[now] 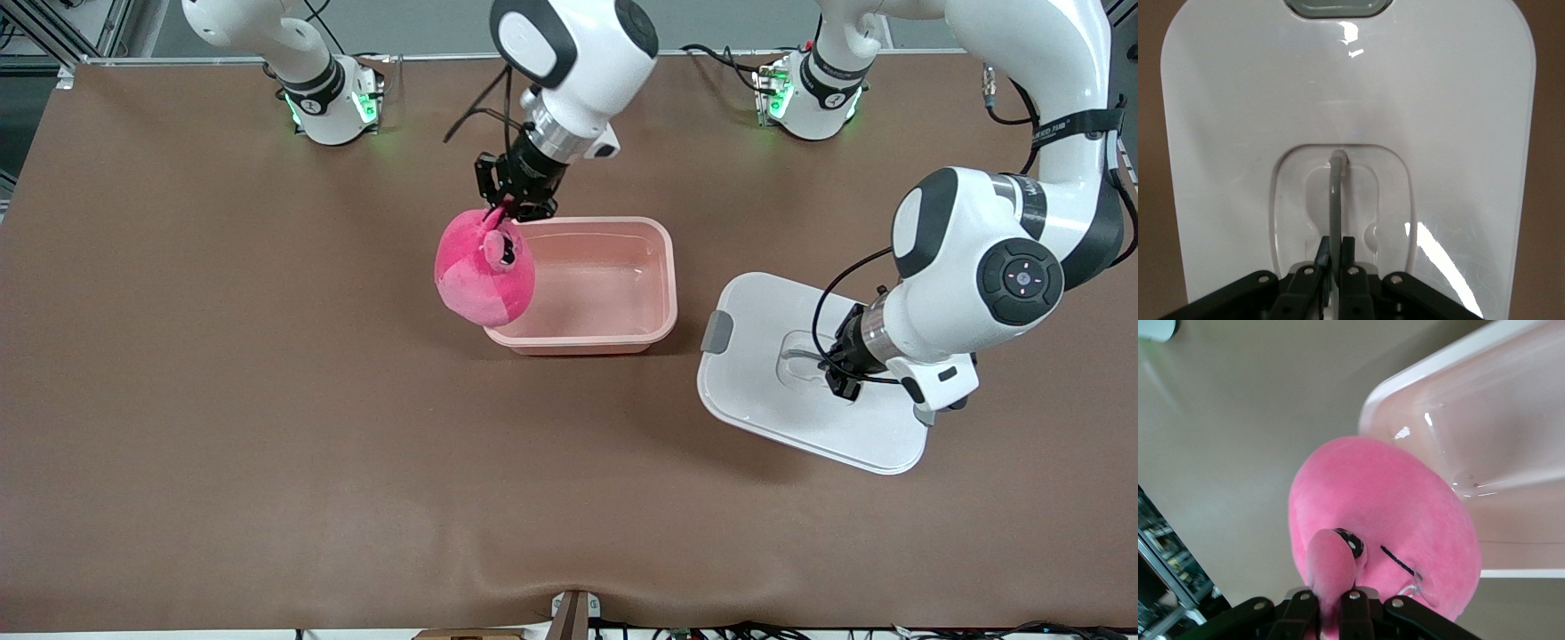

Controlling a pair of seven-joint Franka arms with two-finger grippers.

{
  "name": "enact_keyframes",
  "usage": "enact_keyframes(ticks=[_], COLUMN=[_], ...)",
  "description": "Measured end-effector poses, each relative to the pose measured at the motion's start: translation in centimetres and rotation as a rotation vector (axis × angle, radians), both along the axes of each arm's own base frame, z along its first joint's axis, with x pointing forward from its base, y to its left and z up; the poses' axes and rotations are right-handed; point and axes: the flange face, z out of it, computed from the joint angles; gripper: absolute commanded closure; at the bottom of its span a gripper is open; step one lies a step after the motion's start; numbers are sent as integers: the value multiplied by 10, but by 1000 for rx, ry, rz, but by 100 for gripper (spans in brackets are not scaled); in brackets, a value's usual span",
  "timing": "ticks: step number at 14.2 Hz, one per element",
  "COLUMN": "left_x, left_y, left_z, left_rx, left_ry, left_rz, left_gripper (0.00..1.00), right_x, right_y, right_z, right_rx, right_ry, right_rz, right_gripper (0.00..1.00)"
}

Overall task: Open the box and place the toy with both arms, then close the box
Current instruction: 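Carry the pink toy over the open box and release it with the right gripper, then lower the lid onto the box with the left gripper while the right gripper withdraws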

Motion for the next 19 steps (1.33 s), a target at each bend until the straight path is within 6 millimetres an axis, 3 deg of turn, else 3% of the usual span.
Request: enact_keyframes(ticks=[1,2,3,6,9,12,14,19], left_x=[0,0,0,0,0,0,0,-1], left_y=[0,0,0,0,0,0,0,0], left_z=[0,0,0,0,-1,-1,-1,-2], left_rx=[0,0,0,0,0,0,0,1], left_ry=[0,0,0,0,1,2,3,5], left_rz=[-2,-5,-6,-9,-9,-9,-9,-10], left_gripper=[100,100,100,100,100,100,100,100], right_x=[-1,-1,-1,2,-7,-2,24,113], right_y=[6,9,11,16,26,18,-6,-92], right_z=[-5,-5,-2,24,73,106,116,117], right_rx=[1,5,12,62,152,243,261,277], right_ry=[-15,-26,-33,-56,-59,-77,-110,-170], right_rz=[-22,-34,-41,-50,-80,-214,-308,-545], right_gripper=[77,27,0,0,0,0,0,0])
